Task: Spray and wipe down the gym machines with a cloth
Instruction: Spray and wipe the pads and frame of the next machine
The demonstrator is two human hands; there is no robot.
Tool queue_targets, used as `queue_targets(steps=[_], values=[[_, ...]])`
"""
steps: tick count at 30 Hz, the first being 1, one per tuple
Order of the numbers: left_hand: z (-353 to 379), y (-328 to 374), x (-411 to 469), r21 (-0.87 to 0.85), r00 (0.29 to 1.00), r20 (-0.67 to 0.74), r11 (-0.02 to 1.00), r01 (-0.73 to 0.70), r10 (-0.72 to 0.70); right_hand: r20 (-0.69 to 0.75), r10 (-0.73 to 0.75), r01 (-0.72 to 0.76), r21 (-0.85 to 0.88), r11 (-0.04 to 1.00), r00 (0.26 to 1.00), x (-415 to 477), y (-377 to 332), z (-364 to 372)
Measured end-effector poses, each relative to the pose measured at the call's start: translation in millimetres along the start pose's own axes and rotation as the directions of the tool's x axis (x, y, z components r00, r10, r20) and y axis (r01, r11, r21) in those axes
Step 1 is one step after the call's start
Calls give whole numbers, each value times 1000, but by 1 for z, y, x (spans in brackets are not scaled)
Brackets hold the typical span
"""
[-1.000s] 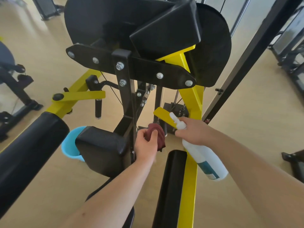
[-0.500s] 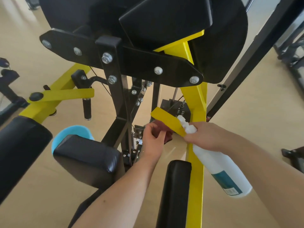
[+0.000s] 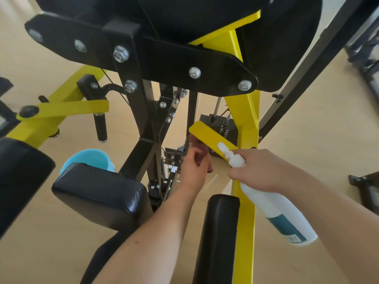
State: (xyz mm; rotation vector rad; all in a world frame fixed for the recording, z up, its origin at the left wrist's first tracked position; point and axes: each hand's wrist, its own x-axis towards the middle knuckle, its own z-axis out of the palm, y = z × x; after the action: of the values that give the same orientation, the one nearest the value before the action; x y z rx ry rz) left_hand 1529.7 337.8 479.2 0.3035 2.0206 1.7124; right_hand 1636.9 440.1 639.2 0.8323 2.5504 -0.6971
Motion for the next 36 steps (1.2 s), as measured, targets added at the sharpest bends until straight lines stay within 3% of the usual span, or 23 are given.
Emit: queue_targets(steps=[3, 8, 11, 14, 18, 21, 25, 31, 36], values=[[1, -14, -4, 118, 996, 52, 990, 72, -79, 13, -23, 23, -12, 1000, 1000, -1, -3, 1], [1, 0, 0, -73, 998, -62, 997, 20, -25, 12, -11, 12, -37, 999, 1000, -3, -11, -3], [-1, 10, -1, -71, 997, -54, 996, -52, 49, -25, -14, 13, -40, 999, 1000, 0, -21, -13], [-9, 0, -2, -36, 999, -35, 999, -23, 22, -65, -23, 26, 43, 999, 998, 15, -30, -20], [-19, -9, -9, -52, 999, 22, 998, 32, -31, 90, 66, -63, -31, 998, 994, 41, -43, -19], [-24, -7, -17, -50, 999, 44, 999, 13, -11, 113, 116, -108, -77, 991, 987, 46, -48, -16], [-28, -7, -30, -47, 999, 21, 998, -46, 47, 152, 39, -4, -225, 974, 988, 33, -49, -10], [-29, -15, -39, -5, 988, -75, 991, -132, 132, 199, -48, 109, -306, 946, 979, 18, -51, -1], [-23, -31, -32, 23, 999, 22, 999, 25, -26, 201, -37, 91, -266, 960, 979, 26, -47, -4]])
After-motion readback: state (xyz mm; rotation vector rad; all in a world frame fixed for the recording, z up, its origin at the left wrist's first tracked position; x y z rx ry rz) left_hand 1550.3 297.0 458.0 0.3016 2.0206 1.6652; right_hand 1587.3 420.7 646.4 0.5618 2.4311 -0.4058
